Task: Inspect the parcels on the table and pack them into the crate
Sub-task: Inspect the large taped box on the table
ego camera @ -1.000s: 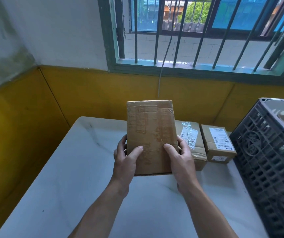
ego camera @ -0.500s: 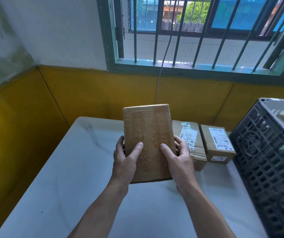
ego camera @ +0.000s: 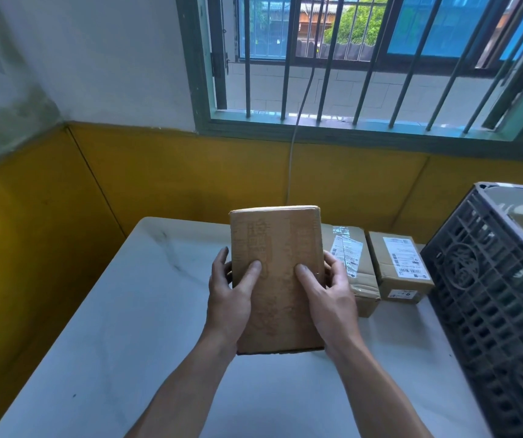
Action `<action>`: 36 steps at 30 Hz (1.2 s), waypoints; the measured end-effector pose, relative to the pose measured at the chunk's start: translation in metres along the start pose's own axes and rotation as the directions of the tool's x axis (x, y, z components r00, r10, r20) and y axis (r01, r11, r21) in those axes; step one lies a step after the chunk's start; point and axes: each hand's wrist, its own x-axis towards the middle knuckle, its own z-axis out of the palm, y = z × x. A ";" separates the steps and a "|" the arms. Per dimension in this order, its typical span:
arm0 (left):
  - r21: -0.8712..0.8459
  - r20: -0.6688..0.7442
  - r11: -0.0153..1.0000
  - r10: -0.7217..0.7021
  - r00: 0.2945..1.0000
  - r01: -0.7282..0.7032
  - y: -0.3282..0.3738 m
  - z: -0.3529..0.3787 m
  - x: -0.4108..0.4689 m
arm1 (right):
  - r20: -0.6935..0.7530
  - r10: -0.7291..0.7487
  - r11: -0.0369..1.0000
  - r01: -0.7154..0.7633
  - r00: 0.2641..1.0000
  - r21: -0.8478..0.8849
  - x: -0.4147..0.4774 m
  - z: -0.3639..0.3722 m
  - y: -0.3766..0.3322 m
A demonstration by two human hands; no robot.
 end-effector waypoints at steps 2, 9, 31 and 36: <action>-0.016 0.003 1.000 -0.013 1.000 0.013 0.001 0.001 -0.001 | 0.013 0.007 1.000 -0.007 1.000 0.013 -0.001 0.002 -0.002; -0.046 -0.024 0.999 -0.012 1.000 0.010 0.000 0.001 0.001 | -0.009 -0.014 1.000 0.014 1.000 0.020 0.001 0.001 0.001; -0.059 -0.055 0.998 0.011 0.998 -0.014 0.008 0.001 -0.002 | 0.023 -0.035 0.996 0.032 0.999 0.083 -0.001 0.003 -0.005; -0.081 -0.062 0.997 -0.020 0.998 0.015 0.011 0.003 -0.005 | -0.006 -0.036 0.996 0.037 0.999 0.080 -0.004 0.005 -0.011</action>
